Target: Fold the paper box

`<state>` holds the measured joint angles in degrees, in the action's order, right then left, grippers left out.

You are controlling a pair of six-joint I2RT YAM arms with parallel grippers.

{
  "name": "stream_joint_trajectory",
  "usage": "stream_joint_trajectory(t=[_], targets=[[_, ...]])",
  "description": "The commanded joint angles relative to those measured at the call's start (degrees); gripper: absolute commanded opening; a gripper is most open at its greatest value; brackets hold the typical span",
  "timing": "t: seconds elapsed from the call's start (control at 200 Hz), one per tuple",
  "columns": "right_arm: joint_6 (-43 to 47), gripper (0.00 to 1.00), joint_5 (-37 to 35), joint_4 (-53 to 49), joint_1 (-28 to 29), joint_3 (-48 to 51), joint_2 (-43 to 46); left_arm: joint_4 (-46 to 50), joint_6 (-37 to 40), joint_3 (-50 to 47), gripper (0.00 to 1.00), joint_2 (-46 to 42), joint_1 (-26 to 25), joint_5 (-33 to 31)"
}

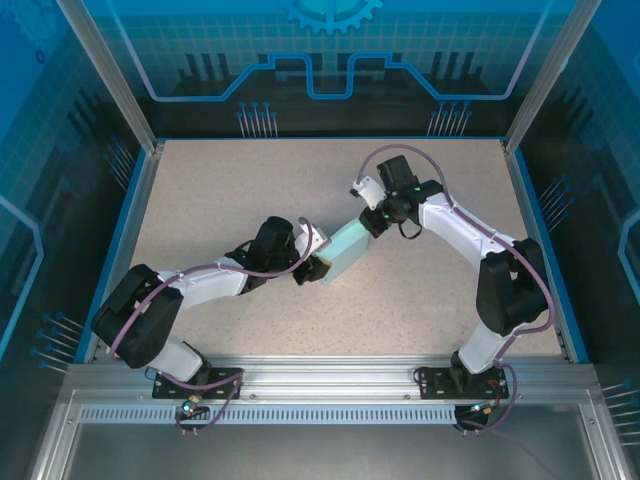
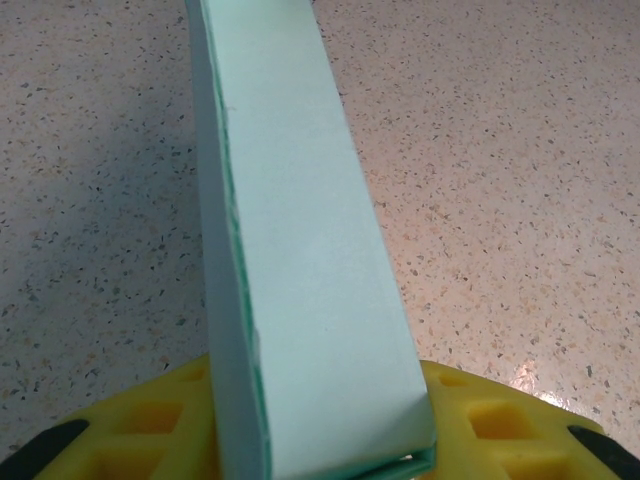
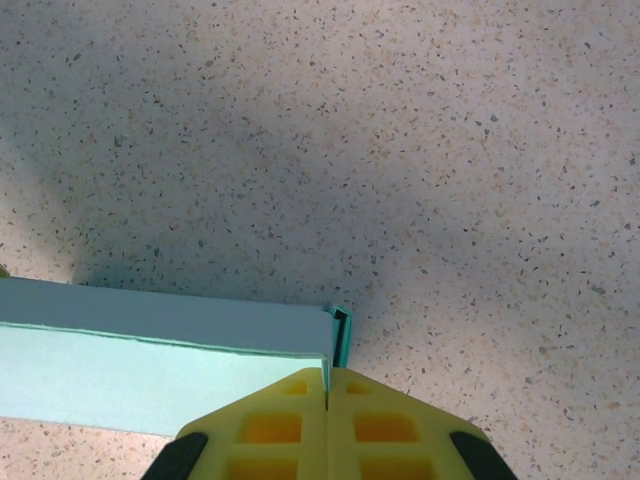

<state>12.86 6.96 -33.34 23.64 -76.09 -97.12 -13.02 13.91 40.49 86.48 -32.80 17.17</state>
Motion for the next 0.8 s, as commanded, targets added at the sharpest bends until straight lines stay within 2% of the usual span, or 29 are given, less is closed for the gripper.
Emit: stream_joint_trajectory(t=[0.0, 0.385, 0.62, 0.795], targets=[[-0.22, 0.04, -0.02, -1.12, 1.40, 2.02, -0.90, 1.15, 0.04, 0.11, 0.26, 1.26, -0.09, -2.47], [1.62, 0.04, -1.73, 6.71, 1.58, 10.37, 5.07, 0.97, 0.03, 0.02, 0.26, 1.16, -0.12, -2.75], [-1.20, 0.03, -0.82, 10.54, 1.54, 12.98, 7.02, 0.81, -0.36, -0.07, 0.27, 0.81, -0.11, -2.48], [-2.74, 0.03, -1.59, 11.19, 1.76, 13.42, 7.56, 0.83, -0.56, -0.06, 0.38, 0.28, -0.03, -2.14]])
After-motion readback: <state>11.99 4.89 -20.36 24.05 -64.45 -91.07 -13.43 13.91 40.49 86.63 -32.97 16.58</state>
